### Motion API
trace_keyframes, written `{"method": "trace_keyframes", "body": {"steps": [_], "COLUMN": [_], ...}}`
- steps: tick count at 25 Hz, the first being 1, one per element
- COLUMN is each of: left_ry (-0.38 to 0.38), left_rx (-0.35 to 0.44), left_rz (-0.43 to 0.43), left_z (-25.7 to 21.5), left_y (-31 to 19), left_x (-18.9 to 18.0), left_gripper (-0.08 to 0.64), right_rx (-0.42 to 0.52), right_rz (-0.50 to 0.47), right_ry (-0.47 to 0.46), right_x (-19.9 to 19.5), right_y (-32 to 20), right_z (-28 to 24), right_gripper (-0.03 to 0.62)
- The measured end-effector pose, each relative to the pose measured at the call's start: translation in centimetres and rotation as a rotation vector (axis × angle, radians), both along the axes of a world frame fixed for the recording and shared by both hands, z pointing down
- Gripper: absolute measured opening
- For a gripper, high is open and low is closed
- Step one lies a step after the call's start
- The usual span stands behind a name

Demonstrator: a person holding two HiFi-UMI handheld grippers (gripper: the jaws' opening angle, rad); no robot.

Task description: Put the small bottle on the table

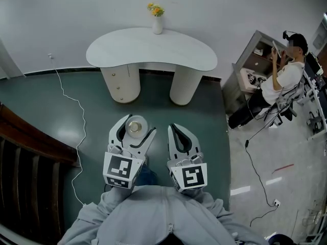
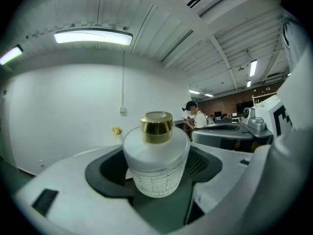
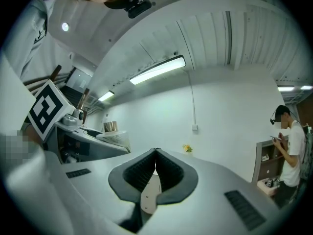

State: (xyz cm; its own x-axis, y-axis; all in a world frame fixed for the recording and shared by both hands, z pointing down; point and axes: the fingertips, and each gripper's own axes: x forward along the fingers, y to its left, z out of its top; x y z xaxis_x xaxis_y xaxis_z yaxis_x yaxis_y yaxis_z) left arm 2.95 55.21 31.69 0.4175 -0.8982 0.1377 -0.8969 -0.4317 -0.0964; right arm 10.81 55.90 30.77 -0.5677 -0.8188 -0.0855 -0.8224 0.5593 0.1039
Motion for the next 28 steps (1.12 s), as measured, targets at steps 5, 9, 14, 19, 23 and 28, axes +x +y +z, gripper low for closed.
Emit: {"method": "trace_keyframes", "body": {"steps": [5, 9, 14, 19, 23, 28], "left_ry": [-0.002, 0.004, 0.011, 0.005, 0.011, 0.020], "left_rx": [0.005, 0.000, -0.008, -0.011, -0.014, -0.023], "left_rz": [0.023, 0.028, 0.041, 0.074, 0.107, 0.129], "left_z": [-0.3, -0.3, -0.2, -0.4, 0.1, 0.5], "left_y": [-5.6, -10.4, -15.8, -20.7, -23.8, -26.0], "left_x": [-1.6, -3.5, -6.0, -7.1, -8.2, -8.3], "left_gripper": [0.333, 0.333, 0.333, 0.333, 0.333, 0.333], "right_rx": [0.016, 0.028, 0.015, 0.007, 0.005, -0.006], "right_rz": [-0.003, -0.002, 0.027, 0.065, 0.095, 0.126], "right_ry": [0.016, 0.039, 0.036, 0.022, 0.025, 0.034], "right_x": [-2.2, -4.2, -6.3, -7.3, -8.5, -8.5], "right_y": [-5.4, -10.1, -15.5, -20.4, -23.2, -25.1], "right_z": [-0.6, -0.9, -0.8, -0.9, -0.5, -0.2], "right_gripper": [0.026, 0.026, 0.026, 0.026, 0.027, 0.026]}}
